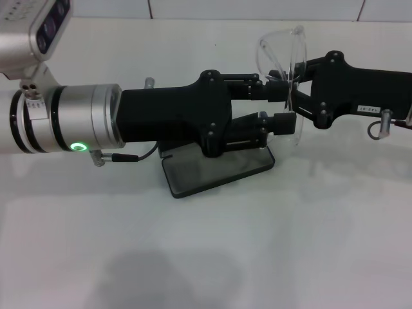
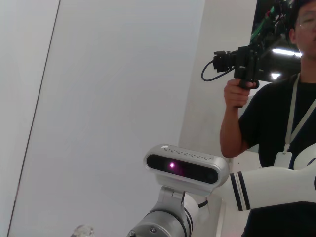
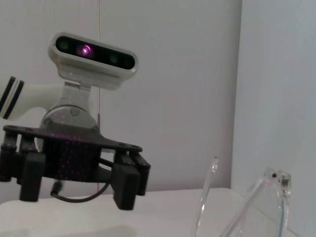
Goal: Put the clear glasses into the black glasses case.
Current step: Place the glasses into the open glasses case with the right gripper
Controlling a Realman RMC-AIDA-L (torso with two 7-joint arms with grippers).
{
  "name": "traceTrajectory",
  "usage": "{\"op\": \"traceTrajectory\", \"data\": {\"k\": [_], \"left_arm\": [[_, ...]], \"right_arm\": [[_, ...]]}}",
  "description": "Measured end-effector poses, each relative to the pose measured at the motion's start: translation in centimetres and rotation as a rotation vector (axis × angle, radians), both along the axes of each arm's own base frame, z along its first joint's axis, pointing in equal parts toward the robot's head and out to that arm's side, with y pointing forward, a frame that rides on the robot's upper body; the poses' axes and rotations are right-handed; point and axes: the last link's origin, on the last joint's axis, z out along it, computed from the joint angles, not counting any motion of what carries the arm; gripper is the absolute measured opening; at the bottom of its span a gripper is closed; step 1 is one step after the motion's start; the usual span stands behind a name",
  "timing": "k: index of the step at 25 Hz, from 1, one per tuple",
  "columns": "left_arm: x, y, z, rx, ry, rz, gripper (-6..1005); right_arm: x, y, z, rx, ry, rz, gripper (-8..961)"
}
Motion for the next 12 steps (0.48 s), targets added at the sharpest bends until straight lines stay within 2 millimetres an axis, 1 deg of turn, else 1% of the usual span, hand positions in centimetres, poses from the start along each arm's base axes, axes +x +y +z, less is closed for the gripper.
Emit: {"op": "traceTrajectory", "data": {"k": [7,12], "left_arm": [[0.1,0.0,0.0,0.002,0.002,-0.005,662],[0.0,0.1,0.1,0.004,0.002,-0.003,665]], "right_arm": [[-0.6,-0.6,-1.0,-0.053,-0.004,0.031,123],[-0.9,-1.4,-1.1,-0.093,0.009,0.064,123]]}}
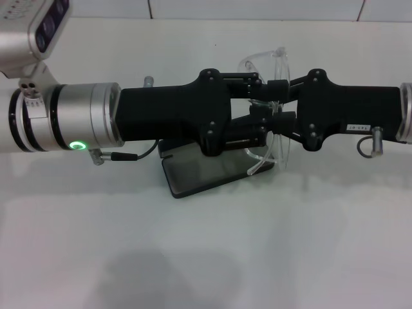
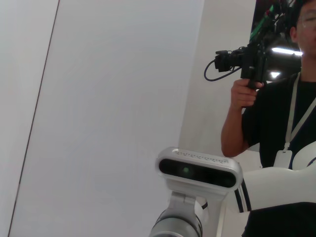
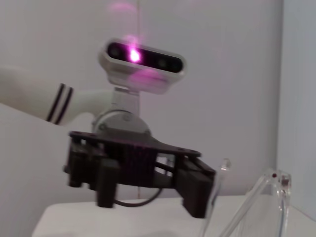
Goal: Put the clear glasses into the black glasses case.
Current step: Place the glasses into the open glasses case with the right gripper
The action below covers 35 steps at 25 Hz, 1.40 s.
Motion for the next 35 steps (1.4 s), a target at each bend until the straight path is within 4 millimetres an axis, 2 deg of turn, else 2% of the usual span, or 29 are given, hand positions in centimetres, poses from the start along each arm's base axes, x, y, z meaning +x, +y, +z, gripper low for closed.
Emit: {"op": "traceTrajectory", "data": {"k": [8,14,18,23,27,30,35], "left_arm": [[-0.1,0.0,0.0,-0.001,0.003,0.000,670],[-0.2,0.1,0.4,0.008,-0.005,0.004,673],[-1.0,1.1,0.7,0.065,0.015,0.069,676],[-3.2,3.6,-0.1,0.160,0.179,0.211,678],[-4.0,4.9,-0.7,0.157,0.372,0.256,681],[-3.8,5.2,-1.1,0.140,0.501,0.253,682],[-3.4,5.7,-1.8,0.132,0.599,0.261,685]], "right_arm": [[0.3,-0.6,0.3,-0.018,0.012,0.016,123],[2.8,0.9,1.9,0.138,0.010,-0.124,123],[4.7,0.9,2.9,0.201,0.015,-0.199,123],[6.6,0.0,3.8,0.221,-0.002,-0.245,123],[7.4,-0.6,4.1,0.224,-0.008,-0.261,124],[7.9,-0.9,4.2,0.227,-0.013,-0.269,124],[8.6,-1.3,4.6,0.233,-0.024,-0.284,124]]}}
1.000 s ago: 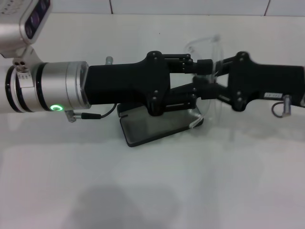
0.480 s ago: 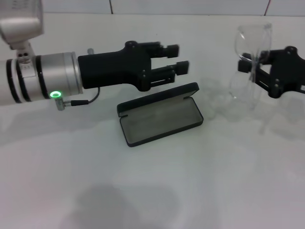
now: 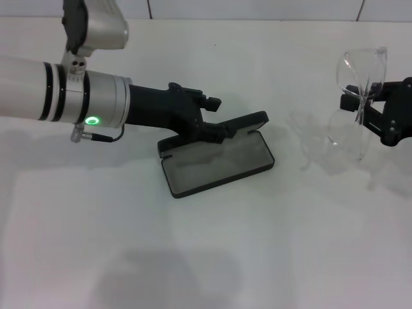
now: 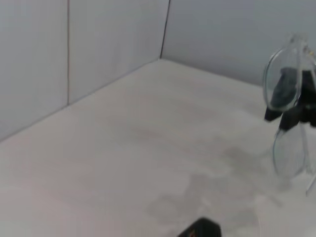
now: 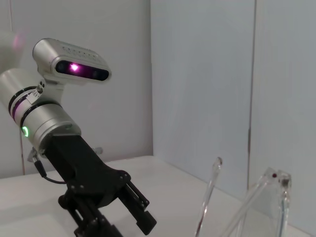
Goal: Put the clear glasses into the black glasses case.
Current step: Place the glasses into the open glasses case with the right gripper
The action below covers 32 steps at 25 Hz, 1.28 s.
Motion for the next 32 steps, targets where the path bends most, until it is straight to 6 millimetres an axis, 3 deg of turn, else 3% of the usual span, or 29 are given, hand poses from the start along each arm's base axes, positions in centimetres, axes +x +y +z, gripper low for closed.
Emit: {"op": "traceTrajectory", "data": {"k": [5,11,17,20,25,28,32], "left_arm": [[-0.3,0.1,-0.4,0.002,0.046,-0.010,693],[0.6,-0.2,0.3,0.028,-0.044,-0.053,702],[0.8,-1.3,3.5,0.120,-0.293,-0.102,699],[-0.2,-1.6,4.8,0.190,-0.381,-0.078,696],[-1.5,-2.4,5.4,0.223,-0.431,-0.030,693],[-2.0,-2.9,5.5,0.227,-0.441,-0.014,694],[-2.5,-3.3,5.7,0.233,-0.455,-0.002,694]], "right_arm": [[0.1,-0.1,-0.2,-0.008,-0.011,0.001,124],[-0.9,-0.4,-0.8,-0.070,-0.082,0.082,124],[-3.6,-0.1,-2.3,-0.154,-0.237,0.190,124],[-5.8,0.9,-3.9,-0.127,-0.356,0.246,124],[-9.5,1.2,-7.7,-0.068,-0.577,0.370,124],[-10.7,0.6,-10.4,-0.002,-0.685,0.462,124],[-11.0,0.1,-11.8,0.054,-0.731,0.498,124]]}}
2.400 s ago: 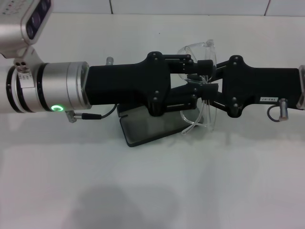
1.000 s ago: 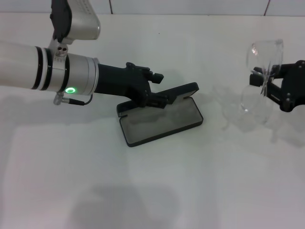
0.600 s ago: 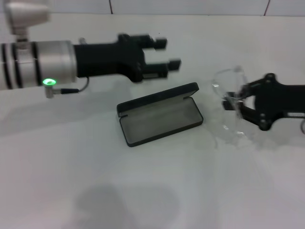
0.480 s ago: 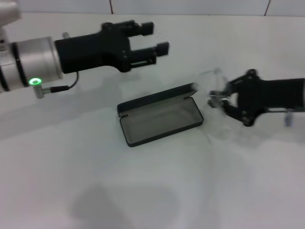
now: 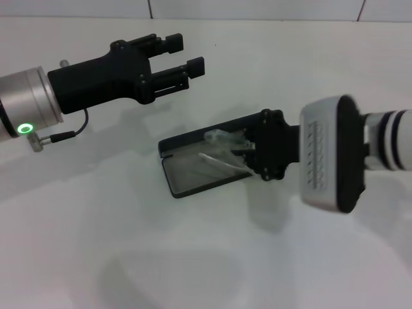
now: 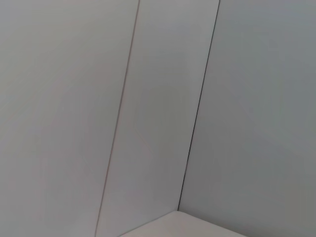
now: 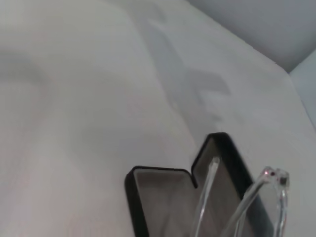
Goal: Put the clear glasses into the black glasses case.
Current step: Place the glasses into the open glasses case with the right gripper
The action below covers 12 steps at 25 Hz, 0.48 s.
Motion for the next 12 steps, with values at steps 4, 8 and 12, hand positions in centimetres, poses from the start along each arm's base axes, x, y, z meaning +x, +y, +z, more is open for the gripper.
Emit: {"op": "traceTrajectory", "data": {"k": [4,8,12], "left_arm": [[-0.2,-0.1,0.0,-0.002,-0.001,0.007,693],[-0.1,0.1,0.0,-0.006,0.005,0.006,693],[0.2,0.3,-0.1,-0.010,0.008,0.000,692]], "right_arm": [[-0.1,-0.8,-1.5,0.052,-0.029,0.060,125],[-0.3,-1.6,-3.1,0.113,-0.051,0.126,125],[-0.4,-2.2,-4.3,0.178,-0.054,0.177,125]]}}
